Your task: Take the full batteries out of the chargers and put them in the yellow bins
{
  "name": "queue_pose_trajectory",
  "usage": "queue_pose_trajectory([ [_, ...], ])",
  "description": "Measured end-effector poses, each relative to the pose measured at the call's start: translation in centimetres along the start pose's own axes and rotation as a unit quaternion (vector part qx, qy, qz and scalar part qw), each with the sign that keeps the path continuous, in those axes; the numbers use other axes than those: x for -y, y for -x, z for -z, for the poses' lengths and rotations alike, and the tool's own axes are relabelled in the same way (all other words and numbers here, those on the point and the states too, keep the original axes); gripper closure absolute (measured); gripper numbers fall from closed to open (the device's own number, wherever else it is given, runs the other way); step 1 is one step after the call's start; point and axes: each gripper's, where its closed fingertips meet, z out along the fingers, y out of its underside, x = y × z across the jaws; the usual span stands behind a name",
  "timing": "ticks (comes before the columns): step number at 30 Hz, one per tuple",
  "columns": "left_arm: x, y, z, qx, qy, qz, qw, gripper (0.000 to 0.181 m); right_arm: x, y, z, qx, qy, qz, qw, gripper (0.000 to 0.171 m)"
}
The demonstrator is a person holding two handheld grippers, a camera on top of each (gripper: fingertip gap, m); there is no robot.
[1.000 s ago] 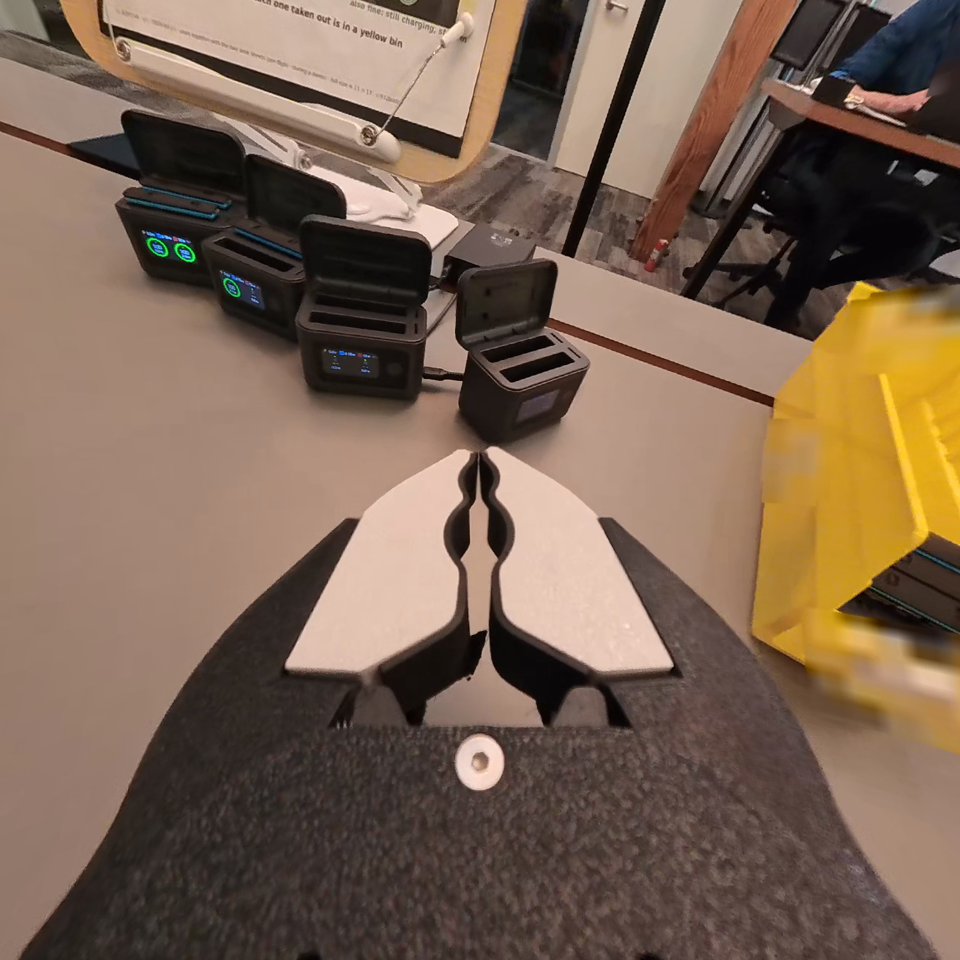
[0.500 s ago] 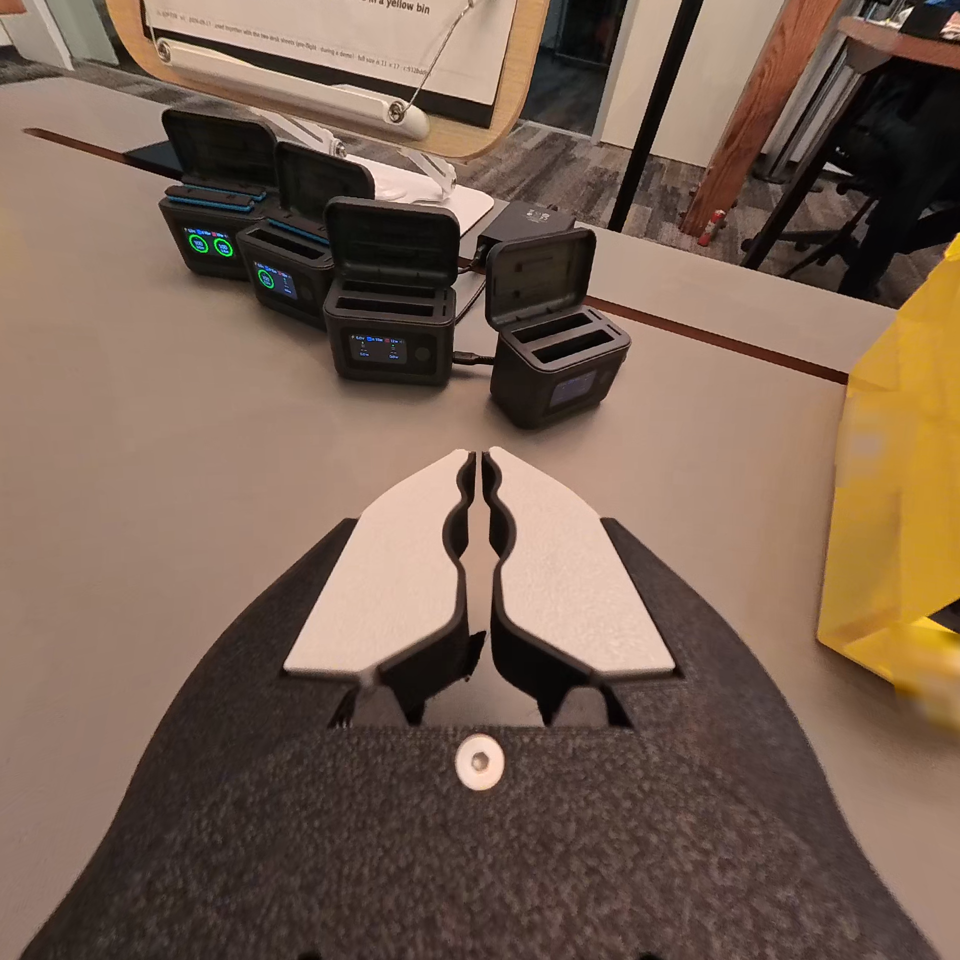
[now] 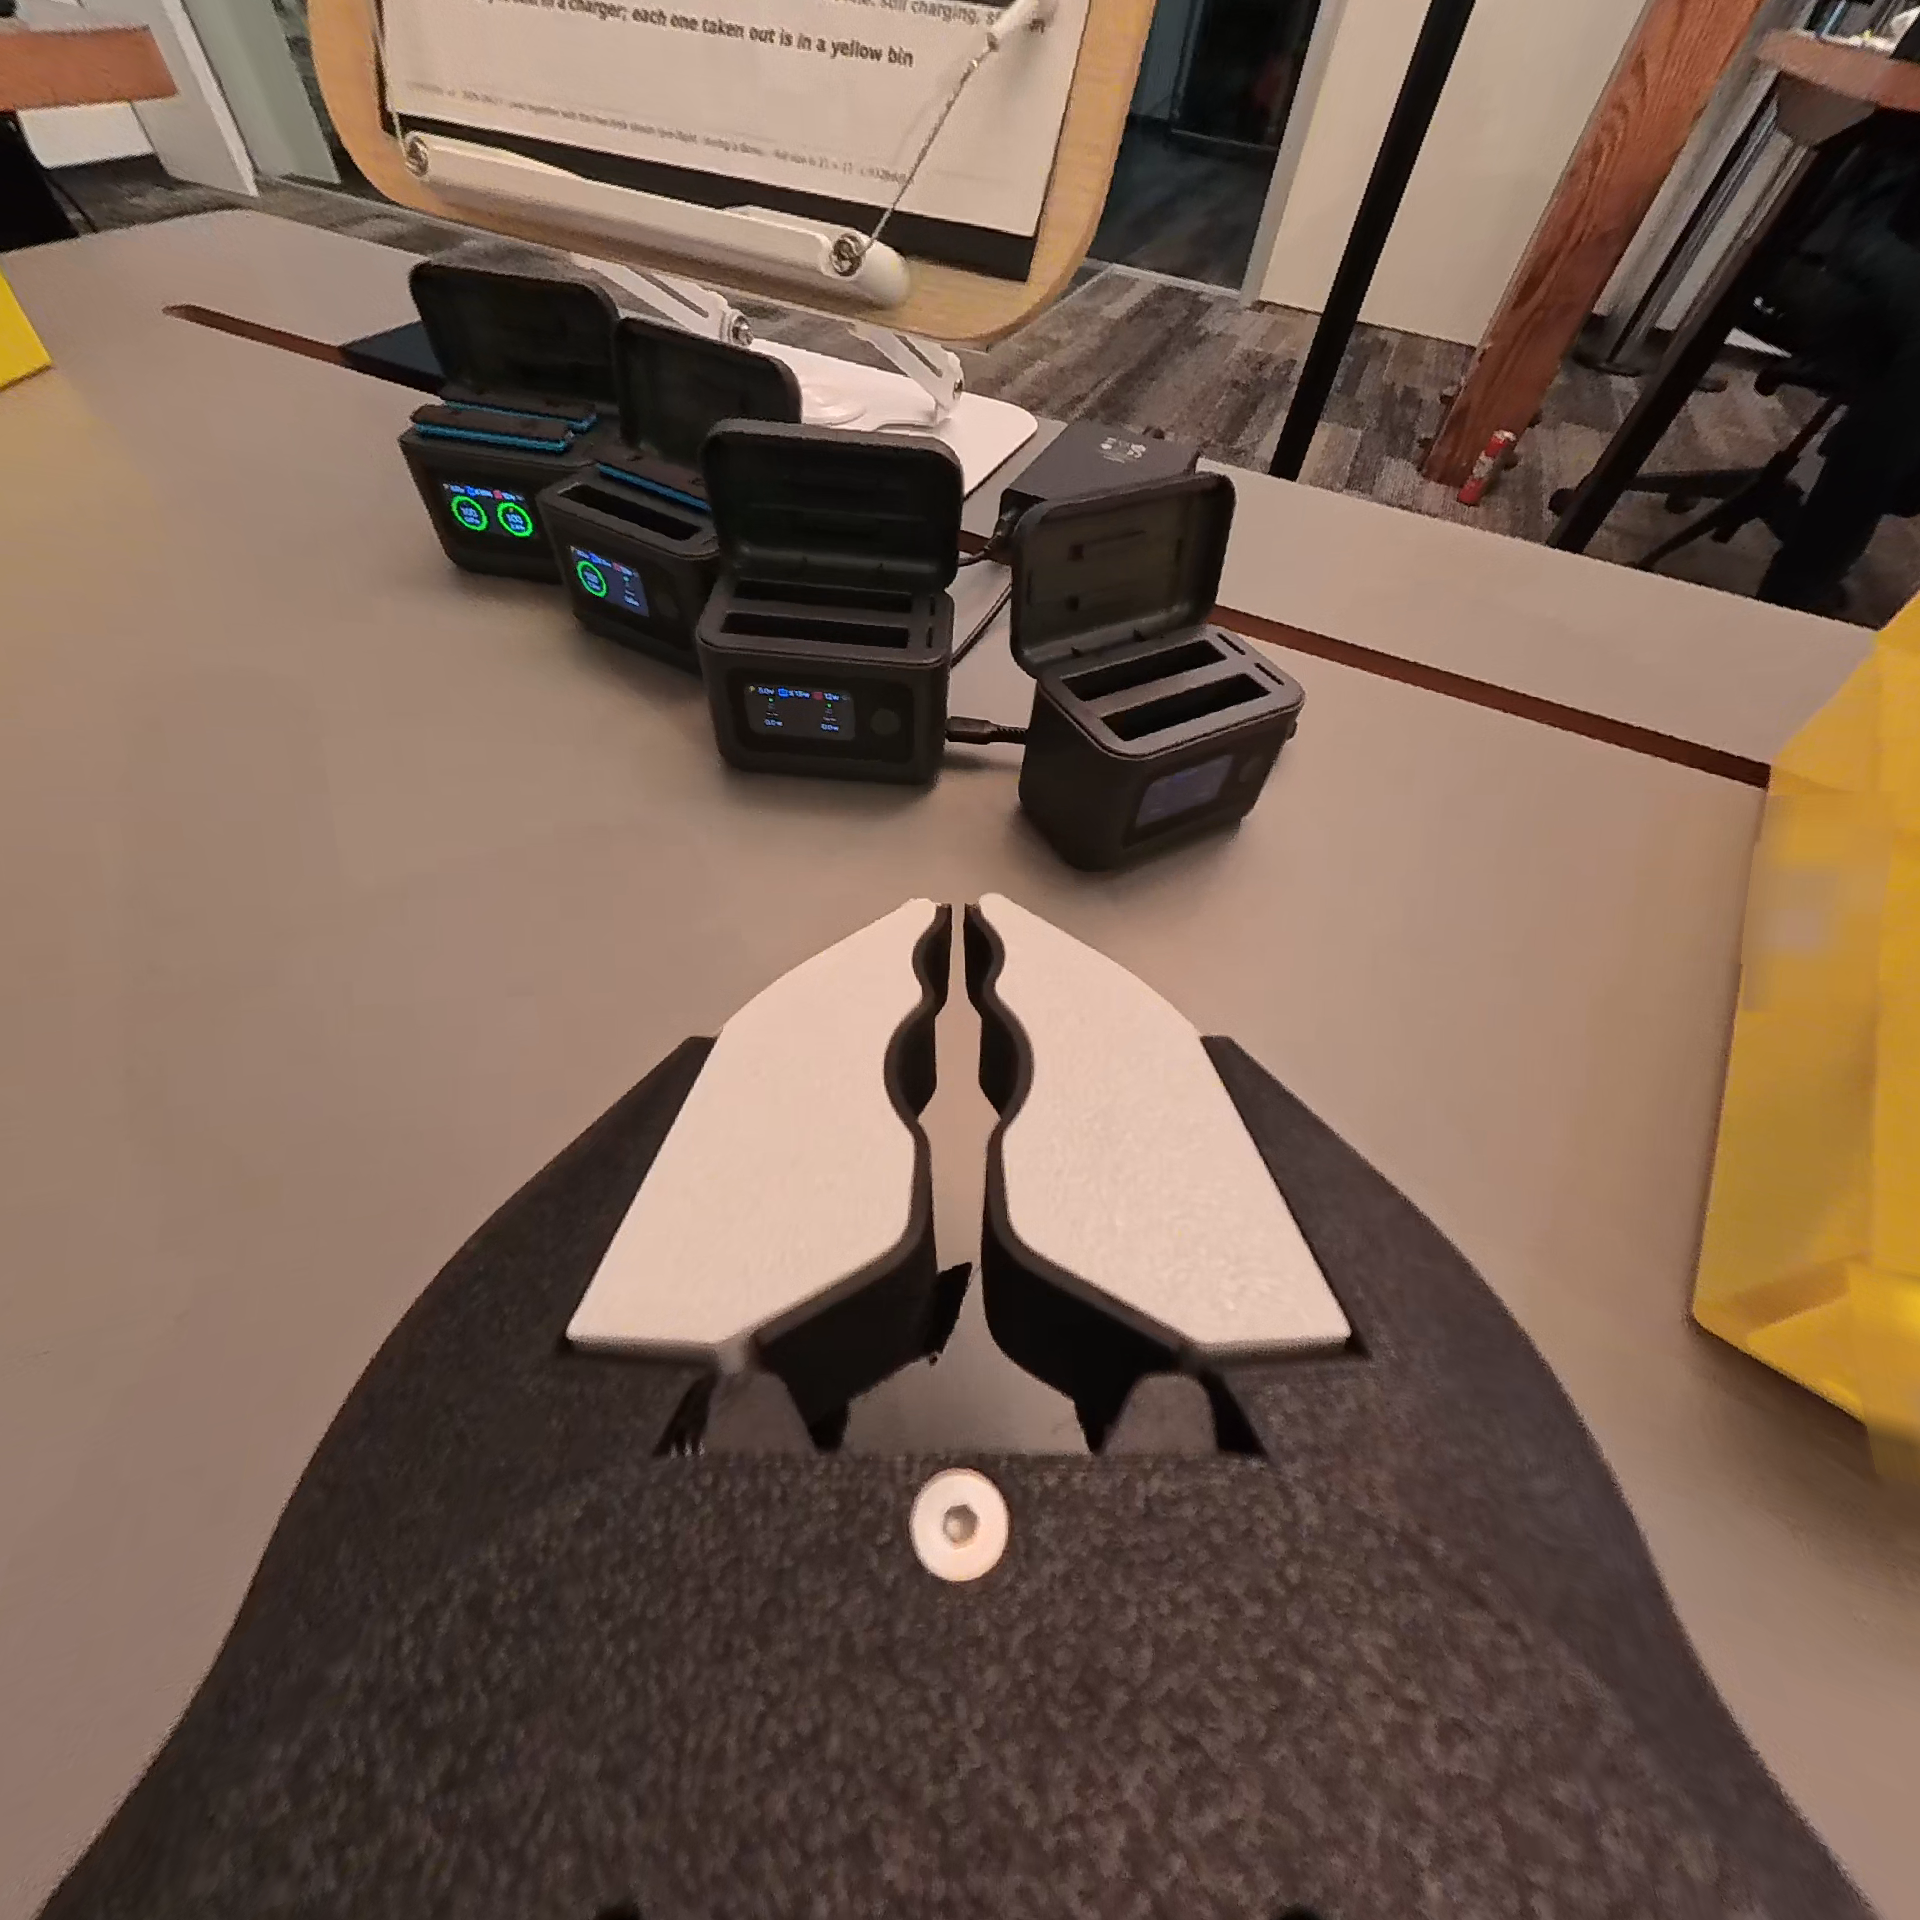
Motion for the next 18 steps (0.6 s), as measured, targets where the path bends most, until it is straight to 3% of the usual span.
queue_pose_trajectory([
  [5, 0.6, -2.2, 5.5, 0.013, -0.064, 0.012, 0.998, 0.140, 0.8, 1.3, 0.2, 0.024, -0.020, 0.024, 0.999, 0.168],
  [10, 8.4, -9.7, 11.4, -0.077, -0.231, -0.083, 0.966, 0.140, 2.0, 5.2, 0.9, 0.100, -0.061, 0.086, 0.989, 0.169],
  [18, 19.9, -22.0, 12.0, -0.249, -0.273, -0.271, 0.889, 0.140, 3.1, 13.2, 3.7, 0.249, -0.120, 0.182, 0.944, 0.166],
])
